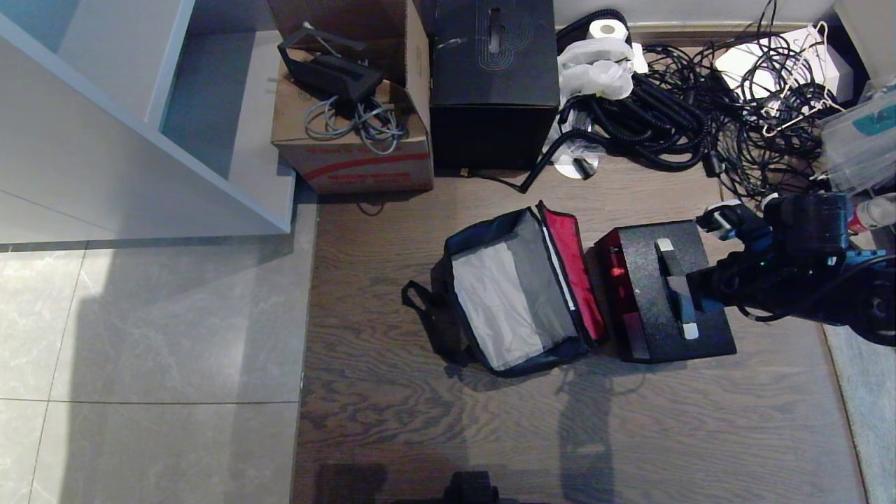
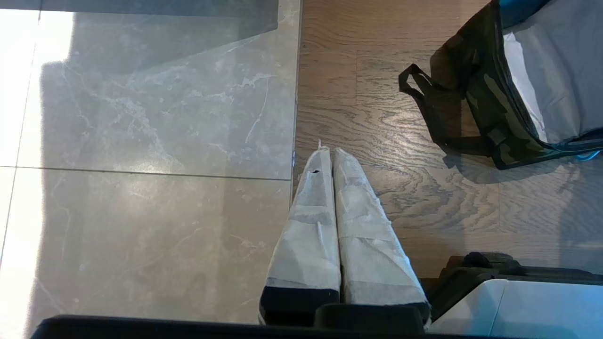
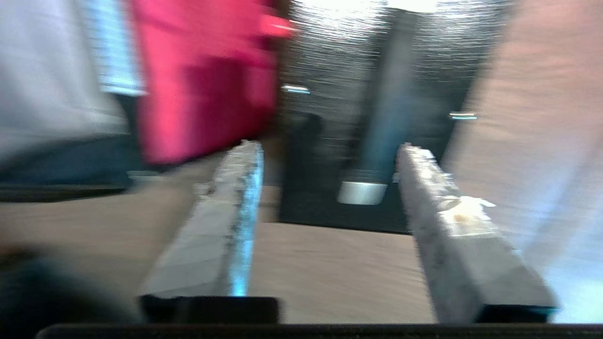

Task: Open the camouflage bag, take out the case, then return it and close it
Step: Grip the handle again

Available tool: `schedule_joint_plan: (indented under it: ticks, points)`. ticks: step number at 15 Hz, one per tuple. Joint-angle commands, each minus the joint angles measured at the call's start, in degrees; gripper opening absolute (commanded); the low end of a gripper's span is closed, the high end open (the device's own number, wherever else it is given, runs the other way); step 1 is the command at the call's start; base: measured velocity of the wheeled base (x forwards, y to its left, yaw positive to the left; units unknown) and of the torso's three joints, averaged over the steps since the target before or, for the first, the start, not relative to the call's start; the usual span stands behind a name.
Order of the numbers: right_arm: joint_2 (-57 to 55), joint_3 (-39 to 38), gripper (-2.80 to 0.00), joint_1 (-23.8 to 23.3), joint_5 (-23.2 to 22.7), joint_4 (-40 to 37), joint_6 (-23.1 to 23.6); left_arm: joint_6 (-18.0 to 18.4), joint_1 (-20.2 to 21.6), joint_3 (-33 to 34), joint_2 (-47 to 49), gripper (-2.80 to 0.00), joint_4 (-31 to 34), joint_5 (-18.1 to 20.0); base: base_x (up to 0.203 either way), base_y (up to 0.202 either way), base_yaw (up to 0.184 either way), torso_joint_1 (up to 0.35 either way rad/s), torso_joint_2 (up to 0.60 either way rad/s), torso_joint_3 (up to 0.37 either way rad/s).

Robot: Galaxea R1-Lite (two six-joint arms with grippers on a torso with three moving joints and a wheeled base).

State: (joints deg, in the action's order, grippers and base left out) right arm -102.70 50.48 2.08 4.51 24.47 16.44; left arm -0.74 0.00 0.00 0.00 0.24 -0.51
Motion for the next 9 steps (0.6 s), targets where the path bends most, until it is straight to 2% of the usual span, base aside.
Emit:
schedule_joint_plan:
  ticks: [1, 4, 6, 9]
  points:
    - [-3.03, -0.67, 0.00, 1.11, 5.74, 3.05, 1.53, -0.05, 0.00, 0.00, 0.00, -2.80, 0.02, -0.02, 0.000, 0.000, 0.000, 0.000, 0.00, 0.000]
    - [-4.71, -3.05, 0.00, 1.26, 6.69, 6.68, 0.83, -0.05, 0.00, 0.00, 0.00, -2.80, 0.02, -0.02, 0.000, 0.000, 0.000, 0.000, 0.00, 0.000]
    - [-5.70, -2.47, 0.00, 1.25, 6.30, 6.68, -3.14, -0.05, 0.00, 0.00, 0.00, -2.80, 0.02, -0.02, 0.000, 0.000, 0.000, 0.000, 0.00, 0.000]
    - [-6.79, -1.34, 0.00, 1.25, 8.37, 7.24, 3.88, -0.05, 0.00, 0.00, 0.00, -2.80, 0.02, -0.02, 0.000, 0.000, 0.000, 0.000, 0.00, 0.000]
